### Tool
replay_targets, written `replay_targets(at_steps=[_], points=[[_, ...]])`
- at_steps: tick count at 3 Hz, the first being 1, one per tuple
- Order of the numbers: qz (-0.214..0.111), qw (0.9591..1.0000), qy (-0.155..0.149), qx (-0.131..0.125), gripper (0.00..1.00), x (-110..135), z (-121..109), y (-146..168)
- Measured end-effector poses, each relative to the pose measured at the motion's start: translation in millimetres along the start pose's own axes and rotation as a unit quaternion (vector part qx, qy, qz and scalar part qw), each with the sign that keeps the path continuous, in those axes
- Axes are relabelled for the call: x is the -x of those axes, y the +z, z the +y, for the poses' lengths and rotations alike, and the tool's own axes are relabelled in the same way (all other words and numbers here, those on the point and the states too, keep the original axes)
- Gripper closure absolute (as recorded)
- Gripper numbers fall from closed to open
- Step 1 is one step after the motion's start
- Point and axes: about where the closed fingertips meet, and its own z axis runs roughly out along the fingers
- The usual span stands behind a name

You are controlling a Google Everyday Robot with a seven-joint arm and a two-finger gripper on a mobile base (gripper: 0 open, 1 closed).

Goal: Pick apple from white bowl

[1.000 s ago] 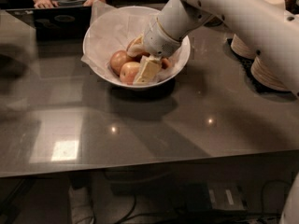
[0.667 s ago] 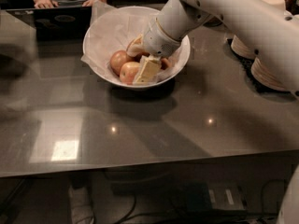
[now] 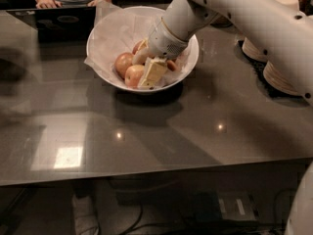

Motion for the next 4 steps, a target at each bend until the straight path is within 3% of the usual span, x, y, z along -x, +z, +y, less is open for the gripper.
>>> replay_targets(at_steps=[1,2,3,4], points=[[0.010,0.9995,0.029,0.009,0.63,-16.0,12.4,0.5],[0.010,0.9994,0.031,0.009,0.86,-14.2,12.7,0.0],[0.010,0.9994,0.031,0.009,1.00,-14.2,12.7,0.0],[0.010,0.9994,0.031,0.009,1.00,-14.1,12.7,0.1]])
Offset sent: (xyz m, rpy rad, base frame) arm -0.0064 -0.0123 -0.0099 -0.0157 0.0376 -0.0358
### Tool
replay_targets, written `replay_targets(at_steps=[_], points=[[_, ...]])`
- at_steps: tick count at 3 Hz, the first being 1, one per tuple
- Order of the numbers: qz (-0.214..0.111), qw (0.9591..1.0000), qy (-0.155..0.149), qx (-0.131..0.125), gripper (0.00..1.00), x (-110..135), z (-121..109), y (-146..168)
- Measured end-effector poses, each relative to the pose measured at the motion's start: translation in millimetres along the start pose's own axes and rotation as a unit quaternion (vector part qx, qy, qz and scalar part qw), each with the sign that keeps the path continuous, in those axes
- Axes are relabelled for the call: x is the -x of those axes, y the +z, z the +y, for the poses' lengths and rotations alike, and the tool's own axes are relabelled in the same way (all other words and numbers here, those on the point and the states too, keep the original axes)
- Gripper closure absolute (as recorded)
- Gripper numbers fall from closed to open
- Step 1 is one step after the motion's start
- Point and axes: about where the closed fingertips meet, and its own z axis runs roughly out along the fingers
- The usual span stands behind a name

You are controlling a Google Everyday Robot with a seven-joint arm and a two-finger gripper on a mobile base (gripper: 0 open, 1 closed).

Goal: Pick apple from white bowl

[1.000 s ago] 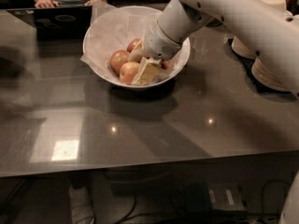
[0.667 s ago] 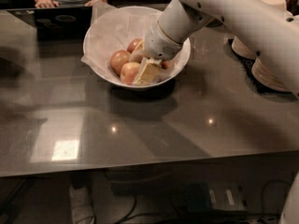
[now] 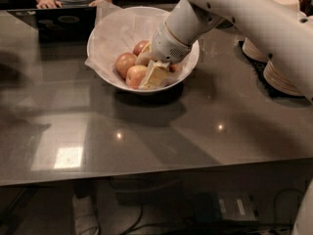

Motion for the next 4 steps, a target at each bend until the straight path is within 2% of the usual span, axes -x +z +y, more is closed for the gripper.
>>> replay_targets(at_steps=[1,2,3,4], points=[[-0.035,0.9993,-0.012,0.006,1.00,9.9,-4.2,-3.2],[-0.072,0.9967,-0.037,-0.004,1.00,30.0,-14.1,-24.8],[-0.097,0.9936,-0.057,-0.015,1.00,46.1,-21.3,-42.8],[-0.111,0.9915,-0.063,-0.025,1.00,52.0,-25.8,-53.5]])
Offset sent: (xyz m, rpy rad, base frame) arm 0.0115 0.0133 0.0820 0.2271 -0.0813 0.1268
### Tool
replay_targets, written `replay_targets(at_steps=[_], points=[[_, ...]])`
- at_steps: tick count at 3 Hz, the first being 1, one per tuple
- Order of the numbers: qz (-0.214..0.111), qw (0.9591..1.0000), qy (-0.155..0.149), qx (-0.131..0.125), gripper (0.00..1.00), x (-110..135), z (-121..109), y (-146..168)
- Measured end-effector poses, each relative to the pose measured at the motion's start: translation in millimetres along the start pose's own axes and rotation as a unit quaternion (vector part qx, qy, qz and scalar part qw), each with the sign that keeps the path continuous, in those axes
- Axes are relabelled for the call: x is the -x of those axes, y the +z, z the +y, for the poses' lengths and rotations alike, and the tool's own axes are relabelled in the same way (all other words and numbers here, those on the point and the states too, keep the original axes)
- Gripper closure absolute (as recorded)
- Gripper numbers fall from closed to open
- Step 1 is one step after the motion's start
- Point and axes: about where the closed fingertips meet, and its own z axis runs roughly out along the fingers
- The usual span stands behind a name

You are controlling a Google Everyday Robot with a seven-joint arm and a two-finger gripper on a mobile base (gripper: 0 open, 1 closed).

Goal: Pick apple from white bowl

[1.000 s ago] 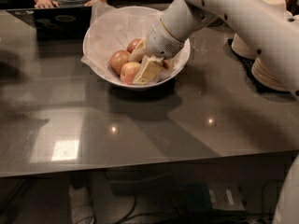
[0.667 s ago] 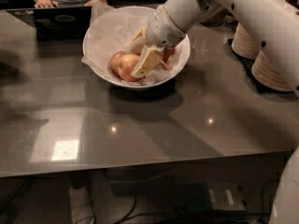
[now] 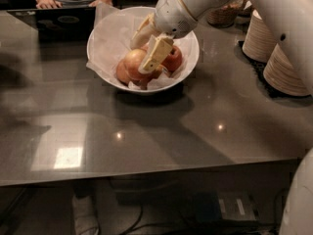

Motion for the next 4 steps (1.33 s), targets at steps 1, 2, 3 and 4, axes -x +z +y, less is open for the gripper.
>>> replay_targets(at_steps=[1,2,3,4], points=[[0.013,0.9997,-0.002,-0.019,1.00,-3.0,-6.5,-7.7],[0.013,0.9997,-0.002,-0.019,0.81,-3.0,-6.5,-7.6],[0.013,0.9997,-0.002,-0.019,0.58,-3.0,-6.5,-7.6],[0.013,0.9997,-0.002,-0.019,0.35,-3.0,-6.5,-7.5]])
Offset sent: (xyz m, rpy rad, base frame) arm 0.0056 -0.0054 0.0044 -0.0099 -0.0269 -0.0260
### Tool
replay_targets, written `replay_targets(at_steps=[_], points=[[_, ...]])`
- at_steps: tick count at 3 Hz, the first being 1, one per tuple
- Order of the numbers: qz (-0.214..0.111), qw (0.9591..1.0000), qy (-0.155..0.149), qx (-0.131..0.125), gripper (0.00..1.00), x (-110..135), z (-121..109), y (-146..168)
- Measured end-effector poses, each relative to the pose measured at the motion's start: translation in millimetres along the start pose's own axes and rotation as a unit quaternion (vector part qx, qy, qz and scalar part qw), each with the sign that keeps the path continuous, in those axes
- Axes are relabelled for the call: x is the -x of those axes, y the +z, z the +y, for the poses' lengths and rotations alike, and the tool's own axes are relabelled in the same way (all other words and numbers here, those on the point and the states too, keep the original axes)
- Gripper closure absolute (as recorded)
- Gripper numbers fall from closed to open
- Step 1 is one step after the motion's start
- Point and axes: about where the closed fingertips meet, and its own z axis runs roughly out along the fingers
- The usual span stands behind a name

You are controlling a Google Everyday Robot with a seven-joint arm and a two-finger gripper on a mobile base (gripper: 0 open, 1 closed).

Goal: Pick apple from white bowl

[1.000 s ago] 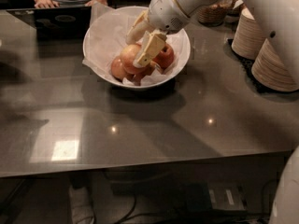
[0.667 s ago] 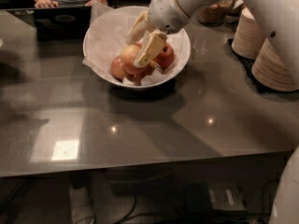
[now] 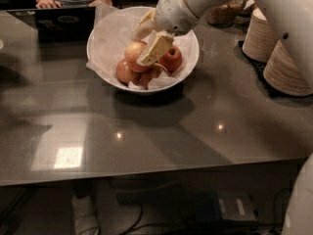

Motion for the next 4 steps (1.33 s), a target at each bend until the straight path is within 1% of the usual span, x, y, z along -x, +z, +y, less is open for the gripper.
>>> replay_targets(at_steps=[1,2,3,4], points=[[0.000,1.0000,0.000,0.000,0.11,0.0,0.0,0.0],[0.000,1.0000,0.000,0.000,0.00,0.0,0.0,0.1],[0.000,1.0000,0.000,0.000,0.00,0.3,0.2,0.3],[-0.002,1.0000,-0.002,0.007,0.00,4.4,3.4,4.2]])
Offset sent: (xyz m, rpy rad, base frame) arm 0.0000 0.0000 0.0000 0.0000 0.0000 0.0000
